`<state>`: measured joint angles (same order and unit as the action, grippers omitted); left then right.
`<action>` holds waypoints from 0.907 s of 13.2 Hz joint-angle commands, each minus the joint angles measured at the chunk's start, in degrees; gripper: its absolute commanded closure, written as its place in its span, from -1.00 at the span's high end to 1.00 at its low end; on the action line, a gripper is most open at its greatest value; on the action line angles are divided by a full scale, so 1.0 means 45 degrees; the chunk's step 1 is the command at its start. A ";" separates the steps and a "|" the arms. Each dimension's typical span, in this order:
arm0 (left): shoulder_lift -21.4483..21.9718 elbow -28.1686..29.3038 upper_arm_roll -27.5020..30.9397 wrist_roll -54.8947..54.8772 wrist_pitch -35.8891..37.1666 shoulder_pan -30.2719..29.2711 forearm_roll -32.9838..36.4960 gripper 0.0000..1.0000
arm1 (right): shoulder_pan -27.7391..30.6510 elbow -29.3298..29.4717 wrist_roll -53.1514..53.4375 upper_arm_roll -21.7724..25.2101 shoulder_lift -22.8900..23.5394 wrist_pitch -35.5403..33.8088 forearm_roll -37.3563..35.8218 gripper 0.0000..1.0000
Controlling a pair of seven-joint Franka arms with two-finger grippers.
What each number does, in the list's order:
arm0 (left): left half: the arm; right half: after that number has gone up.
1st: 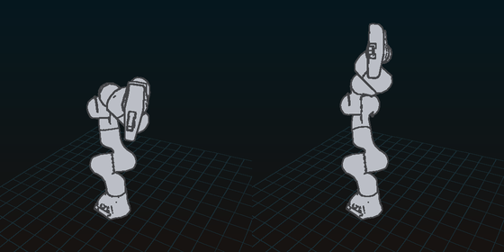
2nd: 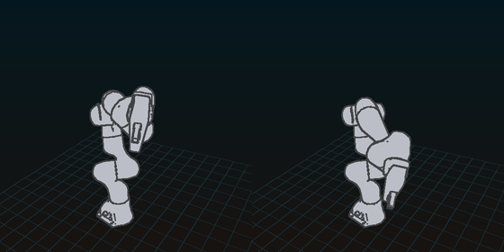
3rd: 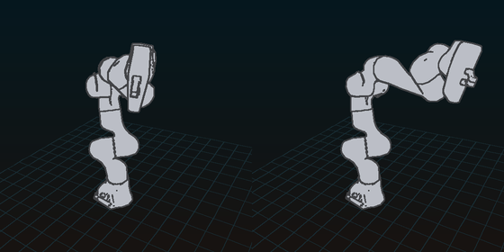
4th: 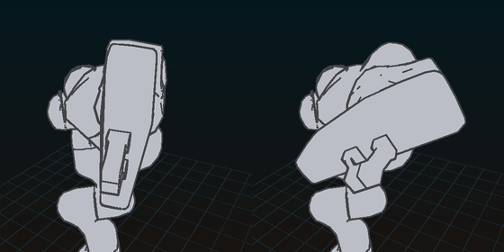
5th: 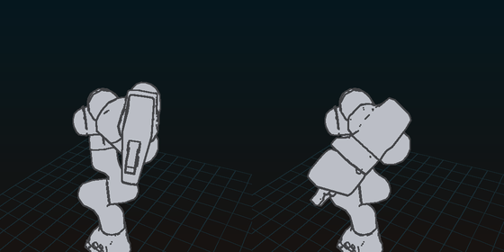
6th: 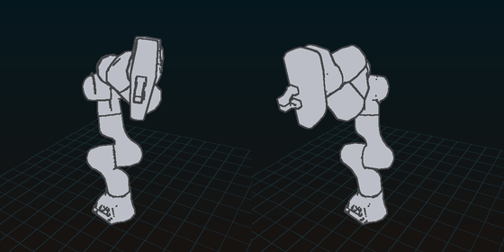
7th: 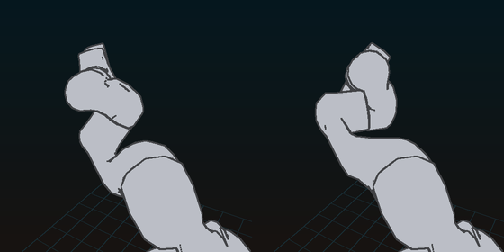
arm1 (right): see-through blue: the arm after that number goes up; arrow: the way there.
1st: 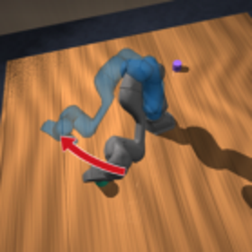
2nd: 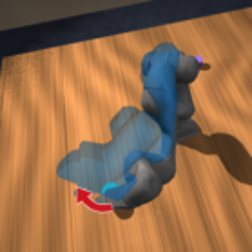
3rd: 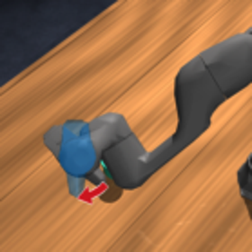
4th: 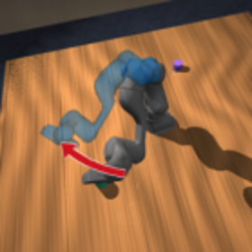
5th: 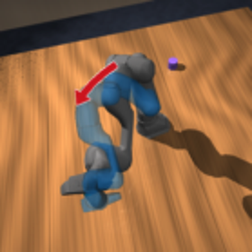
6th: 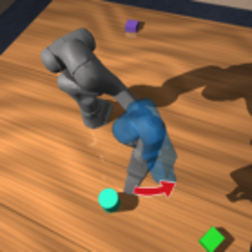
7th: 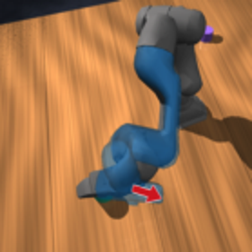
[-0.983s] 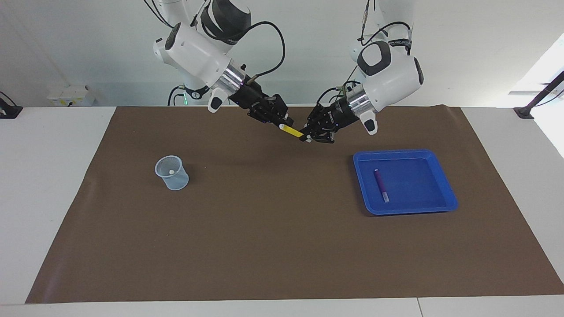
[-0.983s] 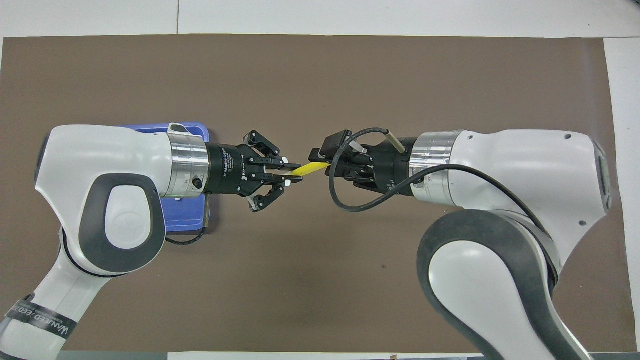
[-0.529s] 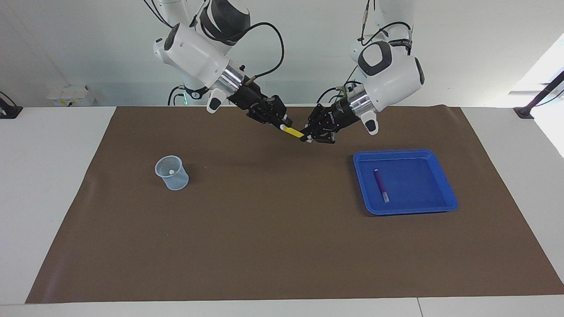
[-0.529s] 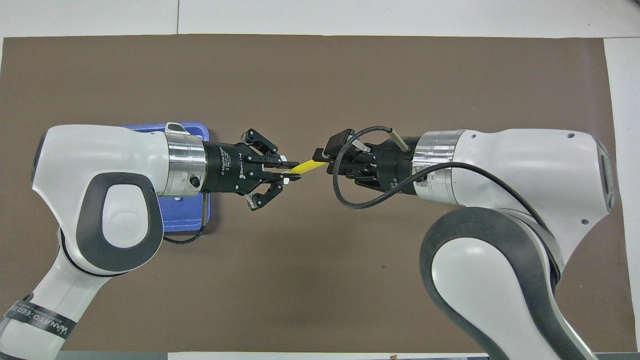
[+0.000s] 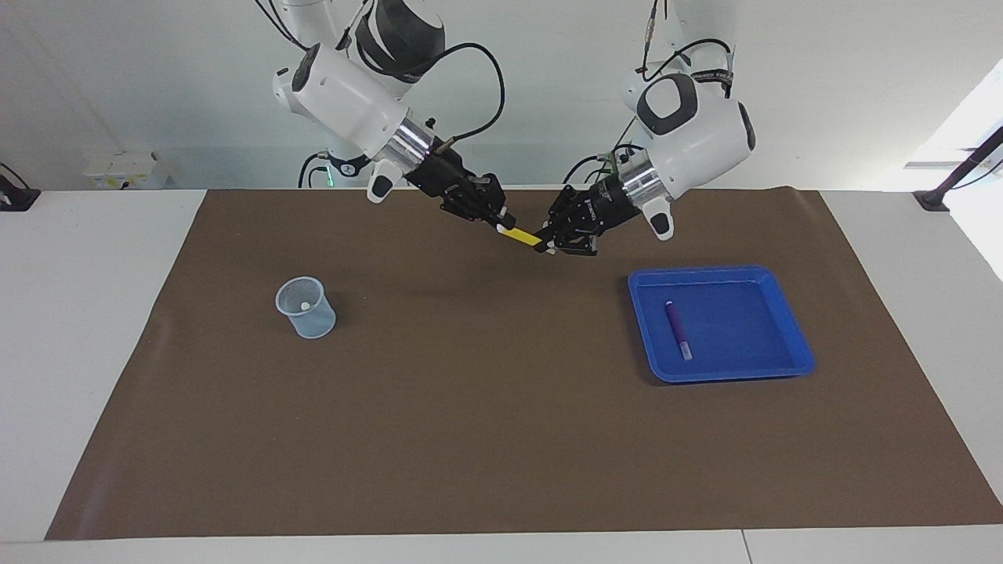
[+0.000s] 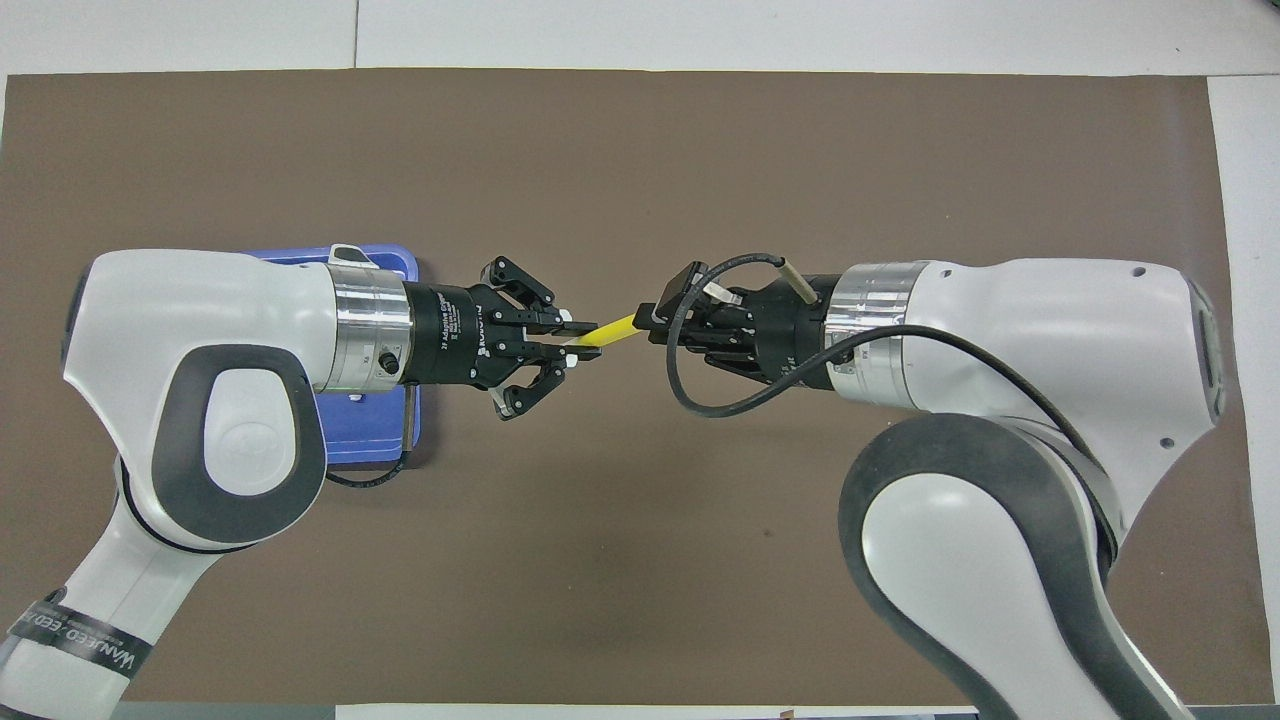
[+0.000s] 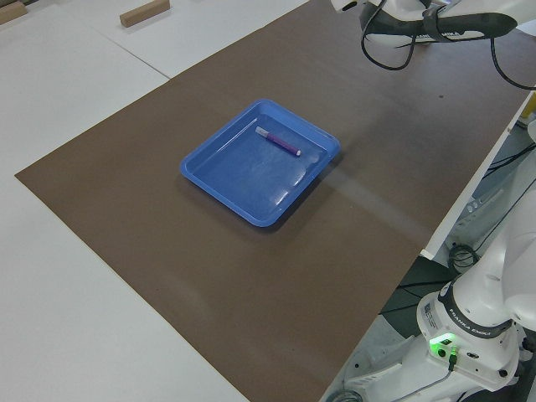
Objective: Transfer and insert pens with both arms
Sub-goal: 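Grasp the yellow pen with the right gripper, open the left gripper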
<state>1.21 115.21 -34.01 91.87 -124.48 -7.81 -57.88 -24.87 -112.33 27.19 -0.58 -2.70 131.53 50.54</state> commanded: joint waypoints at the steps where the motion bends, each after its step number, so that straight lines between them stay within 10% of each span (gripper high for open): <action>1: 0.0474 0.0375 0.0057 0.0092 -0.0170 0.0016 -0.0321 -1.00 | 0.0098 -0.0214 -0.0299 -0.0085 -0.0181 0.0165 0.0194 -1.00; 4: 0.0474 0.0317 0.0057 -0.0005 -0.0170 0.0036 -0.0302 -1.00 | 0.0117 -0.0214 -0.0299 -0.0085 -0.0181 0.0146 0.0194 -1.00; 5: 0.0493 0.0278 0.0077 -0.0045 -0.0209 0.0094 -0.0301 0.98 | 0.0117 -0.0214 -0.0299 -0.0085 -0.0181 0.0146 0.0194 -1.00; 12: 0.0571 0.0277 0.0077 -0.0026 -0.0249 0.0017 -0.0301 1.00 | 0.1382 0.0233 -0.1896 -0.0027 -0.0180 -0.1858 -0.1322 -1.00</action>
<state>2.18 115.15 -34.02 91.81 -124.88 -7.78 -57.90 -22.44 -112.18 22.30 -0.49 -2.74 128.48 48.02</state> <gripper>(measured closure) 0.022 0.815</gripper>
